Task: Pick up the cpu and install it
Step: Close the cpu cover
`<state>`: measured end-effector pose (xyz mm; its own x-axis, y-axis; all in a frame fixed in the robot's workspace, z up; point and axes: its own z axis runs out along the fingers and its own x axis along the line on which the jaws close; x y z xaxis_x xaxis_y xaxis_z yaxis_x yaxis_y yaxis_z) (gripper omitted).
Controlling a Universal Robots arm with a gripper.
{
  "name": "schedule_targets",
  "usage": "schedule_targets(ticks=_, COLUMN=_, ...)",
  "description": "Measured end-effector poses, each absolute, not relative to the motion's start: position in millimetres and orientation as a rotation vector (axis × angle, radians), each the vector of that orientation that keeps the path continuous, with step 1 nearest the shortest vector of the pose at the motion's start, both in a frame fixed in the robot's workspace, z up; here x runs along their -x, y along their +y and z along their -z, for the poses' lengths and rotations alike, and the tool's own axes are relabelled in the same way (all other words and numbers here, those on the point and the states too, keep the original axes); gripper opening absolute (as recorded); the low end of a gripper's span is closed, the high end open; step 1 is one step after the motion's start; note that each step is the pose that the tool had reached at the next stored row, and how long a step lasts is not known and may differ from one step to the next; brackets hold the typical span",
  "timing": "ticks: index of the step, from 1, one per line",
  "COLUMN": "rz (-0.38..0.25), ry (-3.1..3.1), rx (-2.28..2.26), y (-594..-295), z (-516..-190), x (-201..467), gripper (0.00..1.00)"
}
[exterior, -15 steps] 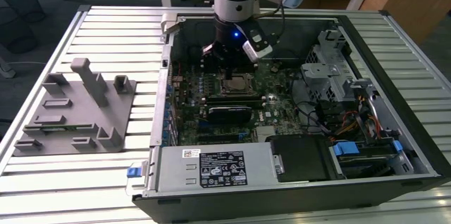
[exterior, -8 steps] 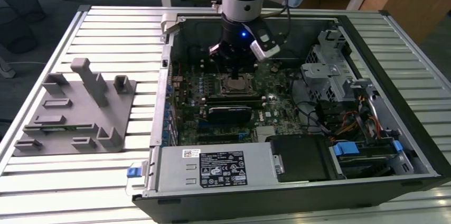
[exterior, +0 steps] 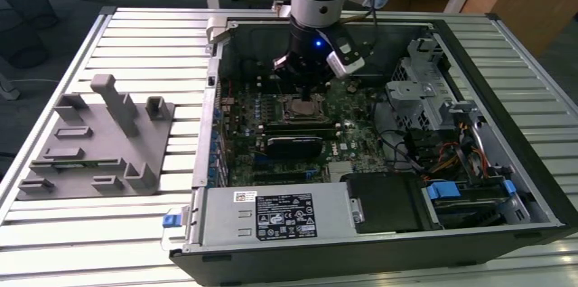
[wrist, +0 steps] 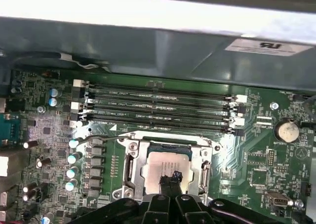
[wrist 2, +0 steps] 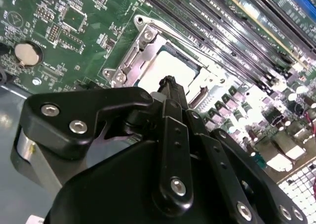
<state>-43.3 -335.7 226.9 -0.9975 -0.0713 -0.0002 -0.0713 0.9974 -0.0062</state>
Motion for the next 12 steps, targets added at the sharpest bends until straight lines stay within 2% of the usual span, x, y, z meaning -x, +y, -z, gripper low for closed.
schedule_targets(ticks=12, rz=0.001, ry=3.136, rx=0.064, y=-336, z=-246, x=43, gripper=0.11)
